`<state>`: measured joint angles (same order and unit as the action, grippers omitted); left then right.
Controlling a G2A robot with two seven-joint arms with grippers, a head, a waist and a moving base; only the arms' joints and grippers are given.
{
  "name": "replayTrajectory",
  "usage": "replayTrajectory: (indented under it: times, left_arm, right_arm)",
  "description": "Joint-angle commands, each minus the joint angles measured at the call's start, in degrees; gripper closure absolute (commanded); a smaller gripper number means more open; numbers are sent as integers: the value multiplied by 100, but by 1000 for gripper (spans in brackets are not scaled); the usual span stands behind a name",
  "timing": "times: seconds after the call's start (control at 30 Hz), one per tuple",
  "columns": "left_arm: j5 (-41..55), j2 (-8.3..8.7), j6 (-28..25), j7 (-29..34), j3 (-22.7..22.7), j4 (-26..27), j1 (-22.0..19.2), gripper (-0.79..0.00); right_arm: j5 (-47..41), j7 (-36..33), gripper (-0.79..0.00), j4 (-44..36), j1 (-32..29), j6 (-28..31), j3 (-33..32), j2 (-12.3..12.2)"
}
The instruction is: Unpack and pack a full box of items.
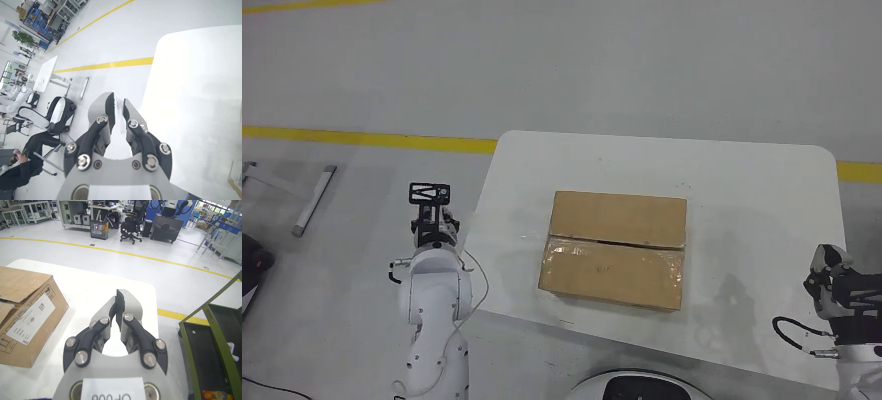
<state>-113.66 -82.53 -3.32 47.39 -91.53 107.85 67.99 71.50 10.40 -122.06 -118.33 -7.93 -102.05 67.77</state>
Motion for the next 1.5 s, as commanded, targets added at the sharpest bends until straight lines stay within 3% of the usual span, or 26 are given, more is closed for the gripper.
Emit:
replayTrajectory:
  times: [0.0, 0.67, 0.83, 1.0, 1.1, 1.3, 1.47]
  left_arm:
    - [-12, 2, -51, 18, 27, 67, 7, -785]
    - [-119, 65, -27, -69, -491, 821, 572, -785]
    - [41, 64, -235, -141, -327, 1109, 676, -785]
    - [199, 34, -532, -273, 399, 1329, 735, -785]
    - [269, 3, -859, -326, 1138, 1392, 712, -785]
    - [436, -83, -1237, -421, 2416, 1046, 460, -785]
    - [292, -128, -1656, -383, 3089, 695, 203, -785]
  right_arm:
    - [0, 0, 0, 0, 0, 0, 0, 0]
    - [0, 0, 0, 0, 0, 0, 0, 0]
    - [0, 0, 0, 0, 0, 0, 0, 0]
    - [0, 0, 0, 0, 0, 0, 0, 0]
    - [0, 0, 0, 0, 0, 0, 0, 0]
    - [0, 0, 0, 0, 0, 0, 0, 0]
    - [0, 0, 0, 0, 0, 0, 0, 0]
